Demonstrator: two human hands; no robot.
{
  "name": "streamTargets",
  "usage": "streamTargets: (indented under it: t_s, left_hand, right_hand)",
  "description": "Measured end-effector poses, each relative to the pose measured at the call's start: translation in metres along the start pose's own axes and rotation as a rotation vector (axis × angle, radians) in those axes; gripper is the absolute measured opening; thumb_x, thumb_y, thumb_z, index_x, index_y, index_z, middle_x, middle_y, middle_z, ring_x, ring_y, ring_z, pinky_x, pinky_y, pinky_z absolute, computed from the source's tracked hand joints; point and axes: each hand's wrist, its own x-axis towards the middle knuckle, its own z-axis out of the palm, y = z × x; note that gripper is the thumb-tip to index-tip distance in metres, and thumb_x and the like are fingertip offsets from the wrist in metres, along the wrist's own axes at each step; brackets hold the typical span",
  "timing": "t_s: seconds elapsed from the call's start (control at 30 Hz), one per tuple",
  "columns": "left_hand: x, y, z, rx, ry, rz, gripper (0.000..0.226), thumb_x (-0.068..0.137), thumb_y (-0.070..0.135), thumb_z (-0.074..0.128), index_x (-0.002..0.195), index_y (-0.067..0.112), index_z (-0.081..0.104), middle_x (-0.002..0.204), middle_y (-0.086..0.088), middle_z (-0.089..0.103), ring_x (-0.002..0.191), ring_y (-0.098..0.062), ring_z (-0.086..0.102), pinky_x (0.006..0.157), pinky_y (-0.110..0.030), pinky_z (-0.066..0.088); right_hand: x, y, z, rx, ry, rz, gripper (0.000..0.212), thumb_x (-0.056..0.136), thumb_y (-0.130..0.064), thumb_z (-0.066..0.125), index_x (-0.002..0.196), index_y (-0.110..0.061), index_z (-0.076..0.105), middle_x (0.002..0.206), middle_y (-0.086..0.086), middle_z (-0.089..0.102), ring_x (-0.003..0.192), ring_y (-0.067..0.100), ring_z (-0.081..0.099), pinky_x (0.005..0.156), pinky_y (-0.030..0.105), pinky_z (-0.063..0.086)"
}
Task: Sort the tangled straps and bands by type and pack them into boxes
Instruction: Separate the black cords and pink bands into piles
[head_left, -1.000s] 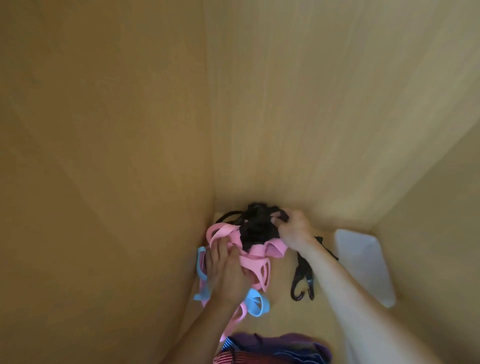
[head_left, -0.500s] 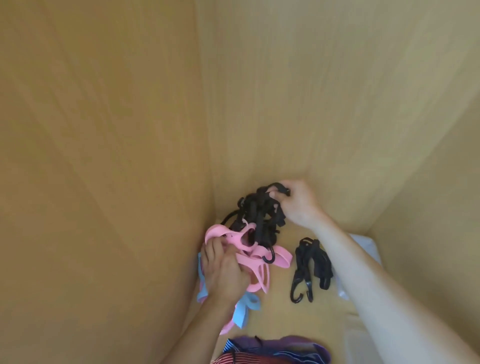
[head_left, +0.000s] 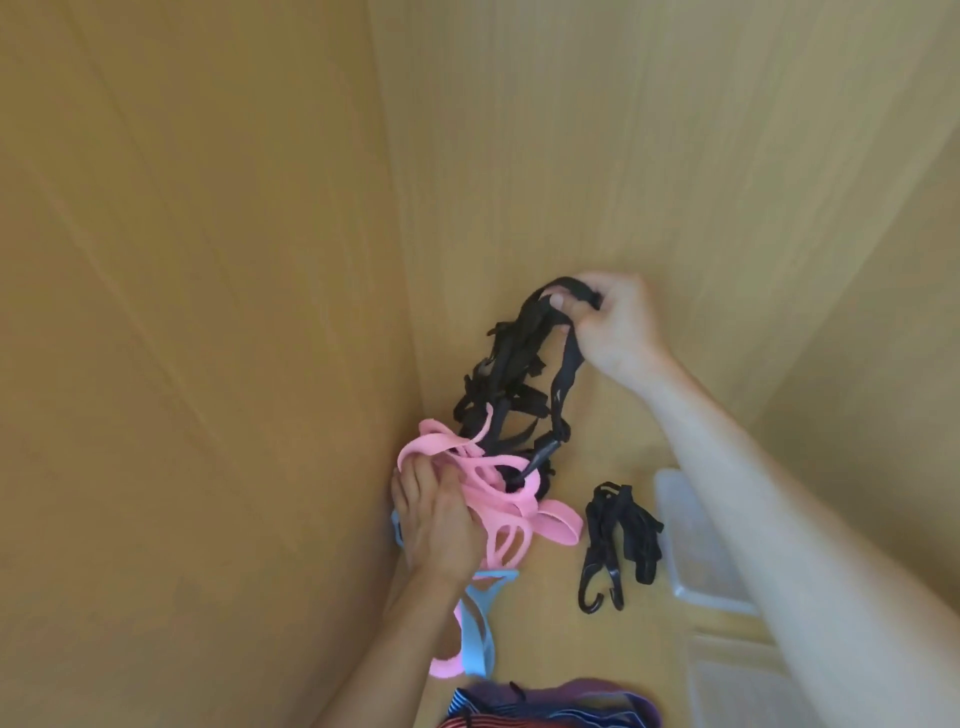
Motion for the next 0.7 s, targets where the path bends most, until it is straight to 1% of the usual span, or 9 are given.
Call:
streamTargets:
  t_s: [0.07,0.13,0.23,0.3,0.33,0.43,0.57,0.63,0.7]
  left_hand:
    - [0.004,0.0,-0.001,-0.021,0.0,-0.014,0.054,0.078,0.007,0.05,0.131,0.011,0.055,0.14,-0.009,0.041,0.136,-0.03,0.032,0.121,-0.043,0.019]
    - [0.005,-0.002,0.002,-0.038,-0.024,-0.017,0.055,0.082,0.009,0.048,0.136,0.014,0.05,0.146,-0.007,0.036,0.14,-0.026,0.029,0.12,-0.039,0.019]
    - [0.003,-0.006,0.007,-0.084,-0.05,-0.037,0.052,0.087,0.011,0.048,0.139,0.017,0.047,0.144,-0.005,0.037,0.137,-0.025,0.029,0.117,-0.037,0.024]
    - [0.003,-0.009,0.008,-0.146,-0.052,-0.048,0.048,0.087,0.012,0.05,0.135,0.017,0.051,0.142,-0.005,0.04,0.135,-0.025,0.03,0.115,-0.037,0.028]
    - [0.004,-0.009,0.007,-0.193,-0.05,-0.047,0.046,0.086,0.011,0.053,0.131,0.016,0.055,0.142,-0.006,0.042,0.135,-0.025,0.031,0.114,-0.038,0.03]
    - [0.009,-0.008,0.003,-0.365,-0.032,-0.049,0.031,0.076,0.003,0.06,0.104,0.016,0.062,0.137,-0.005,0.046,0.133,-0.025,0.034,0.11,-0.038,0.036]
    - [0.018,-0.002,-0.01,-0.692,-0.004,-0.113,0.04,0.073,-0.013,0.048,0.083,0.025,0.056,0.127,0.002,0.046,0.128,-0.022,0.046,0.106,-0.031,0.04]
    - [0.022,0.002,-0.017,-0.803,0.008,-0.118,0.041,0.075,-0.015,0.046,0.083,0.023,0.059,0.12,0.006,0.048,0.121,-0.019,0.05,0.097,-0.02,0.039]
    - [0.026,0.006,-0.025,-0.851,-0.013,-0.125,0.038,0.08,-0.01,0.046,0.097,0.018,0.066,0.117,0.008,0.054,0.113,-0.008,0.052,0.088,-0.013,0.04]
  right_hand:
    - [0.008,-0.011,-0.008,0.032,0.064,0.0,0.031,0.097,-0.015,0.063,0.077,-0.035,0.075,0.074,-0.012,0.074,0.06,-0.001,0.065,0.056,0.018,0.051]
    - [0.015,-0.021,-0.015,0.069,0.109,0.006,0.028,0.097,-0.012,0.063,0.079,-0.029,0.075,0.073,-0.01,0.072,0.058,0.006,0.064,0.056,0.023,0.052]
    - [0.021,-0.035,-0.023,0.115,0.132,0.005,0.024,0.098,-0.008,0.062,0.081,-0.02,0.075,0.067,-0.004,0.069,0.055,0.014,0.062,0.052,0.028,0.054]
    - [0.023,-0.045,-0.025,0.139,0.143,-0.001,0.02,0.098,-0.007,0.061,0.085,-0.014,0.075,0.071,0.001,0.07,0.057,0.015,0.062,0.053,0.028,0.054]
    - [0.024,-0.051,-0.026,0.146,0.151,-0.006,0.019,0.098,-0.007,0.061,0.086,-0.012,0.075,0.074,0.004,0.07,0.059,0.016,0.063,0.054,0.029,0.055]
    - [0.028,-0.071,-0.027,0.176,0.169,-0.022,0.016,0.098,-0.008,0.062,0.089,-0.01,0.075,0.083,0.01,0.072,0.063,0.018,0.065,0.055,0.027,0.056]
    - [0.034,-0.097,-0.028,0.228,0.158,-0.048,0.014,0.099,-0.007,0.062,0.094,-0.003,0.074,0.091,0.02,0.072,0.065,0.023,0.065,0.06,0.036,0.061]
    - [0.039,-0.11,-0.03,0.237,0.18,-0.064,0.013,0.098,-0.006,0.062,0.096,0.0,0.074,0.095,0.023,0.073,0.064,0.025,0.067,0.061,0.039,0.062]
    - [0.044,-0.123,-0.031,0.237,0.207,-0.081,0.013,0.097,-0.005,0.063,0.095,0.001,0.074,0.095,0.025,0.073,0.063,0.027,0.069,0.062,0.041,0.063]
